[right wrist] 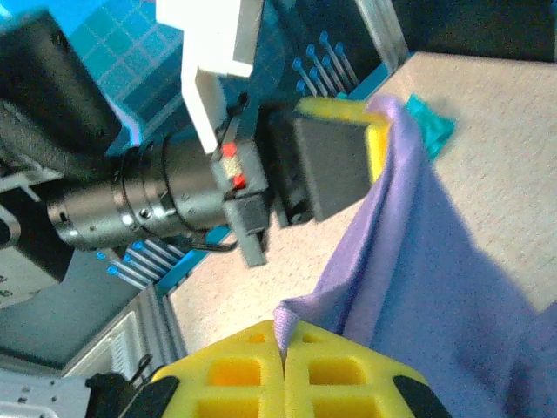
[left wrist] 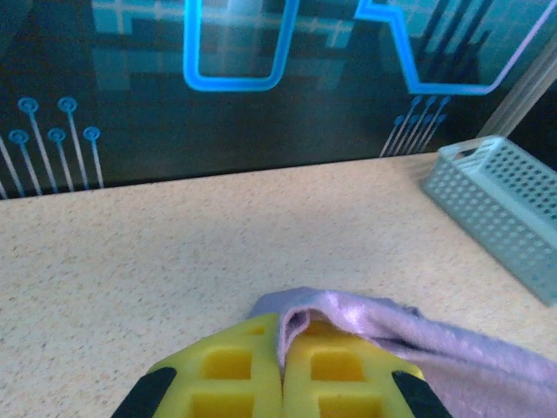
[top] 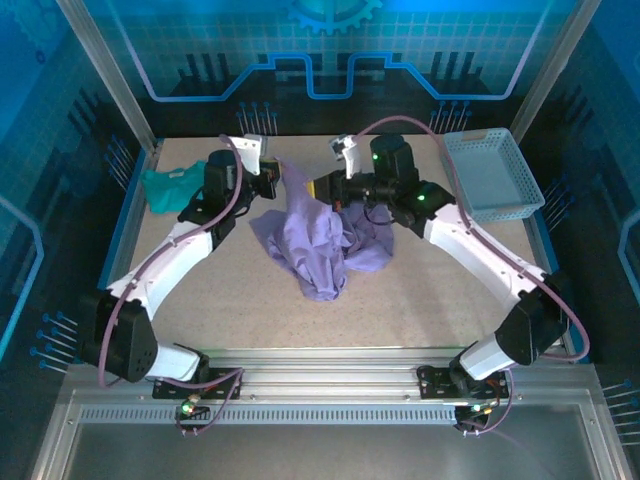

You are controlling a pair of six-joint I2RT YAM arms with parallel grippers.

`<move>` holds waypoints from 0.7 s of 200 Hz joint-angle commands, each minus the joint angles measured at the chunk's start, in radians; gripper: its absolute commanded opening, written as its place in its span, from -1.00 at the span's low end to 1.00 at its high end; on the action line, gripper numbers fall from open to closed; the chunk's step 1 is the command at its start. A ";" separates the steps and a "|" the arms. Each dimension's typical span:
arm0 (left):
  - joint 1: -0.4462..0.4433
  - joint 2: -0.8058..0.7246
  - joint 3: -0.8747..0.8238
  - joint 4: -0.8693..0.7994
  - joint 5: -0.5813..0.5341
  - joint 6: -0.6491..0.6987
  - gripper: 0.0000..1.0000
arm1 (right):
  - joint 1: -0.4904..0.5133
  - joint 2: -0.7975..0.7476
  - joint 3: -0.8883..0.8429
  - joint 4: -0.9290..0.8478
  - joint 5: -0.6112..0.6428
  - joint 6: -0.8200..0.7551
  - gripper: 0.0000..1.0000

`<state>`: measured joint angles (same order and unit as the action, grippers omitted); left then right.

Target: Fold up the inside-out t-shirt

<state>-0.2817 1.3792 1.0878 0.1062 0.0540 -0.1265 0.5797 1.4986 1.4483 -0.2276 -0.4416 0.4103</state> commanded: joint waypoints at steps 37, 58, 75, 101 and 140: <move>-0.078 -0.269 -0.063 0.174 0.202 -0.088 -1.00 | -0.142 -0.127 0.124 -0.237 0.176 -0.224 -1.00; -0.167 -0.311 -0.048 0.101 0.138 -0.024 -1.00 | -0.148 -0.113 0.145 -0.293 0.225 -0.264 -1.00; -0.212 -0.324 -0.026 0.038 0.082 -0.022 -1.00 | -0.146 -0.101 0.132 -0.291 0.176 -0.276 -1.00; -0.228 -0.337 -0.020 -0.054 -0.052 -0.043 -1.00 | -0.146 -0.078 0.091 -0.307 0.058 -0.308 -0.69; -0.224 -0.425 -0.157 -0.131 -0.312 -0.002 -1.00 | -0.221 -0.087 -0.059 -0.260 0.136 -0.224 -0.06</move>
<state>-0.5068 1.0290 1.0096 0.0494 -0.0566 -0.1699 0.4248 1.4097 1.4788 -0.4931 -0.3569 0.1249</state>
